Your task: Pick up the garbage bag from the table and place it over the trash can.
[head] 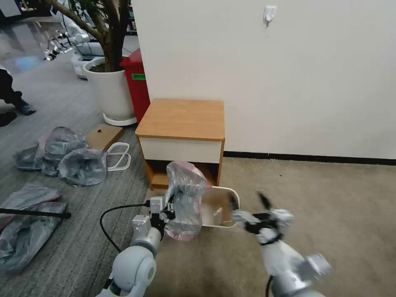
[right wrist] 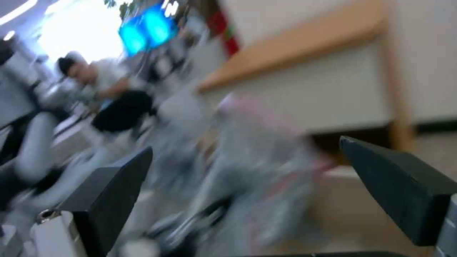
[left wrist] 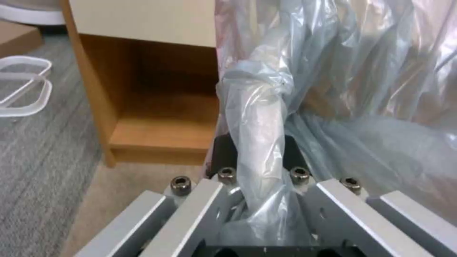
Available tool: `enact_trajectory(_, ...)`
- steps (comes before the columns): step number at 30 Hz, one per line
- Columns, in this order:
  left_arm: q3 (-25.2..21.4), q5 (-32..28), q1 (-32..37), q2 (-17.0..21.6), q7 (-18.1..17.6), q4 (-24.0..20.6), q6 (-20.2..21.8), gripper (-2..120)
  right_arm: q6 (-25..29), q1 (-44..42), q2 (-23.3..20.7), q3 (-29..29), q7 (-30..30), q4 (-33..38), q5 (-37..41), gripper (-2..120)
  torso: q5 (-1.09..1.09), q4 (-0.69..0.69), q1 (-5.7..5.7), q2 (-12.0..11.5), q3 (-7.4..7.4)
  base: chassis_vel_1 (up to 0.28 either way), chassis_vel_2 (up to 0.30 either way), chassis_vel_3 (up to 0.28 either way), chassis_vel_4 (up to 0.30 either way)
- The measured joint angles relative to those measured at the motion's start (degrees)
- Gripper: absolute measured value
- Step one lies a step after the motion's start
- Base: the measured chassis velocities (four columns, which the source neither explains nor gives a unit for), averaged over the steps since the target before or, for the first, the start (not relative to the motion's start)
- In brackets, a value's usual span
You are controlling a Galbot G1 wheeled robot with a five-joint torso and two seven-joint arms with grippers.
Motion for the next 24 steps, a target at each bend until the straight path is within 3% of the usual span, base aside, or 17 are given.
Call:
enact_trajectory(1,0.0,0.0,0.0,0.0,0.0,0.0,0.0,4,0.0,0.0,0.0,0.0,0.0,0.0,0.0,100,0.0,0.0,0.0,0.0,0.0,0.0,0.0,0.0,0.0)
enact_trajectory(4,-0.2,0.9,1.2,-0.6,0.9,-0.5,-2.0,4,-7.5,4.2,1.0,-3.9,3.1,-1.5,1.8,100,0.01,-0.01,0.0,0.0,0.0,0.0,0.0,0.0,0.0)
enact_trajectory(7,-0.2,1.0,1.9,-1.1,1.1,-0.9,-3.0,4,-10.0,5.6,1.5,-5.4,5.8,-2.9,3.7,100,0.0,-0.01,0.0,0.0,0.0,0.0,0.0,0.0,0.0)
enact_trajectory(20,-0.6,1.2,3.9,-2.3,2.9,-2.5,-5.3,4,-10.1,11.7,2.5,-5.5,9.9,-8.9,10.6,98,0.0,-0.01,0.0,0.0,0.0,0.0,0.0,0.0,0.0)
enact_trajectory(24,-0.9,1.1,4.0,-2.4,2.9,-2.7,-5.5,4,-9.7,11.8,2.5,-5.8,10.2,-9.8,10.6,88,0.0,-0.02,0.0,0.0,0.0,0.0,0.0,0.0,0.0)
